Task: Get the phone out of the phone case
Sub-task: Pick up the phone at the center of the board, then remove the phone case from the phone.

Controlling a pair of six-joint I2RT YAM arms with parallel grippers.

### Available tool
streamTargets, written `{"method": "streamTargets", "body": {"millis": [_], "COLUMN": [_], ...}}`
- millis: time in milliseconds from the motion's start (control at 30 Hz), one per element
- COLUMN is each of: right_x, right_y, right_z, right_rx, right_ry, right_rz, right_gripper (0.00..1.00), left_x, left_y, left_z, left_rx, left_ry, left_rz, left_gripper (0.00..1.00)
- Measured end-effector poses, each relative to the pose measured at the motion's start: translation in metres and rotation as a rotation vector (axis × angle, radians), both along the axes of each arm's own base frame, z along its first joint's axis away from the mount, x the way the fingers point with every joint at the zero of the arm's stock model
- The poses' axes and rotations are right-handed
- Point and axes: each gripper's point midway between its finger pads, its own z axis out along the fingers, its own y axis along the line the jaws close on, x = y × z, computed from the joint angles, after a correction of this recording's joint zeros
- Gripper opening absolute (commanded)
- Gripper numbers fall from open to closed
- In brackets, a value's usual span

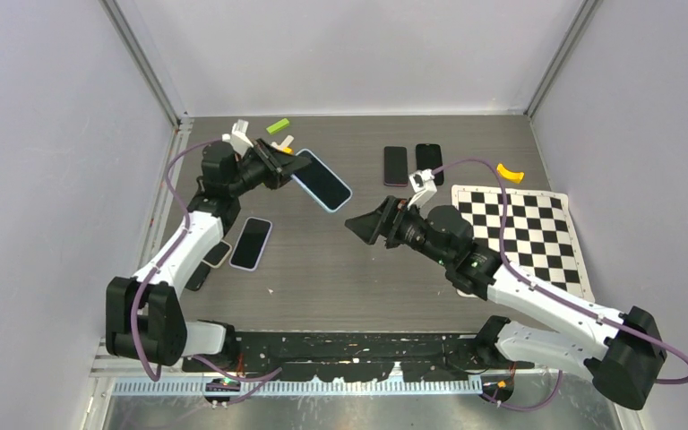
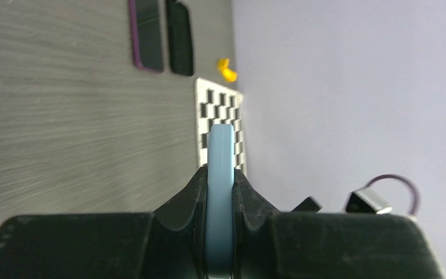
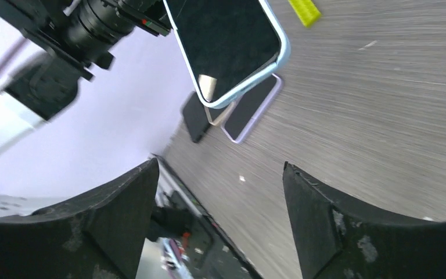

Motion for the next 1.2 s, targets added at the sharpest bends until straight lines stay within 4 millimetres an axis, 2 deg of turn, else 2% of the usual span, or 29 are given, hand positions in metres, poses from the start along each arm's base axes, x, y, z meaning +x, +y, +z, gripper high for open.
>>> {"method": "streamTargets", "body": {"millis": [133, 267, 300, 400, 467, 567, 733, 833, 967, 1100, 1200], "right_x": [0.005, 0.015, 0.016, 0.017, 0.017, 0.016, 0.02, 0.025, 0.027, 0.023, 0.023], "right_y": [0.01, 0.024, 0.025, 0.03, 0.033, 0.037, 0.04, 0.044, 0.048, 0.054, 0.059], "right_z": [0.013, 0.022, 0.025, 0.036, 0.049, 0.071, 0.093, 0.095, 0.095, 0.099, 0.102], "right_rx": [0.139, 0.245, 0.26, 0.309, 0.343, 0.4, 0.455, 0.47, 0.489, 0.498, 0.479], "right_ry": [0.026, 0.042, 0.039, 0.024, 0.007, -0.031, -0.057, -0.046, -0.026, -0.045, -0.107], "right_rz": [-0.014, -0.016, -0.015, 0.001, 0.015, 0.038, 0.055, 0.057, 0.077, 0.121, 0.173], "right_gripper": [0.69, 0.64, 0.65, 0.78, 0.81, 0.79, 0.56, 0.39, 0.21, 0.1, 0.06], "left_x": [0.002, -0.002, -0.003, -0.006, -0.008, -0.01, -0.012, -0.014, -0.015, -0.015, -0.014], "left_y": [-0.003, -0.004, -0.005, -0.006, -0.006, -0.008, -0.009, -0.01, -0.01, -0.008, -0.006], "left_z": [0.038, 0.058, 0.061, 0.068, 0.071, 0.076, 0.085, 0.092, 0.096, 0.099, 0.102], "left_rx": [-0.115, -0.194, -0.206, -0.243, -0.26, -0.286, -0.329, -0.355, -0.366, -0.389, -0.416], "left_ry": [-0.024, -0.01, -0.005, 0.013, 0.021, 0.028, 0.032, 0.027, 0.017, 0.022, 0.024], "left_rz": [0.013, 0.01, 0.008, -0.002, -0.007, -0.018, -0.031, -0.046, -0.055, -0.057, -0.064], "left_gripper": [0.0, 0.0, 0.0, 0.0, 0.0, 0.0, 0.0, 0.0, 0.0, 0.0, 0.0]}}
